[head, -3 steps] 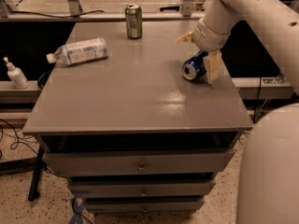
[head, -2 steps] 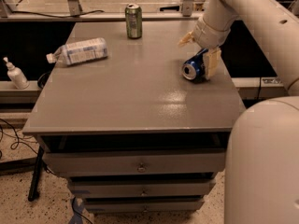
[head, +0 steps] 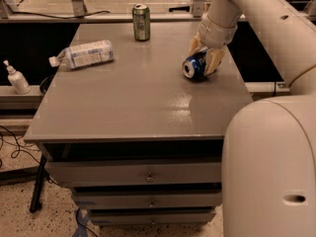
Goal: Place pepsi can upright
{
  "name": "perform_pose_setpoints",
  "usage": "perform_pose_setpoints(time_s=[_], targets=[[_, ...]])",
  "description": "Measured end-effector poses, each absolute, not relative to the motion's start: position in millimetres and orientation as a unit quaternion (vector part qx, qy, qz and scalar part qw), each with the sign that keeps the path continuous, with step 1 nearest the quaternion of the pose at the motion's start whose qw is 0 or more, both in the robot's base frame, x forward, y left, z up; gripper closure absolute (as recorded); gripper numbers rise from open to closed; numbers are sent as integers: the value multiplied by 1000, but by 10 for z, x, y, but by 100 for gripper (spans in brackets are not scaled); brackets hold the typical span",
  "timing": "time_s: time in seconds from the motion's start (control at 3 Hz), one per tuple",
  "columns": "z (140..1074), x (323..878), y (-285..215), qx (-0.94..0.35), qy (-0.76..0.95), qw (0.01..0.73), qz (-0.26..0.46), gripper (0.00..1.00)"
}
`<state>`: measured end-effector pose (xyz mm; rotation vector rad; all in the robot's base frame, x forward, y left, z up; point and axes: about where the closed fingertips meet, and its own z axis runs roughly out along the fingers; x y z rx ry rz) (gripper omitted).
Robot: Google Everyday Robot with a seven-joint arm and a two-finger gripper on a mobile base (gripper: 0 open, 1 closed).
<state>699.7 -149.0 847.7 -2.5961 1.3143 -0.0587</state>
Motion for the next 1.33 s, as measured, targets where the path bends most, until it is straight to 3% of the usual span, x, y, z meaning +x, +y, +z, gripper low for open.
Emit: perform_pose_setpoints(time_s=[0.33,0.67,1.33], targets=[[8491,6998,-1406,-873,477,105,-9,88],[8486,7019,-1186,-846,521,117,6,100],[8687,6961,-408,-765,609,195,76,100]])
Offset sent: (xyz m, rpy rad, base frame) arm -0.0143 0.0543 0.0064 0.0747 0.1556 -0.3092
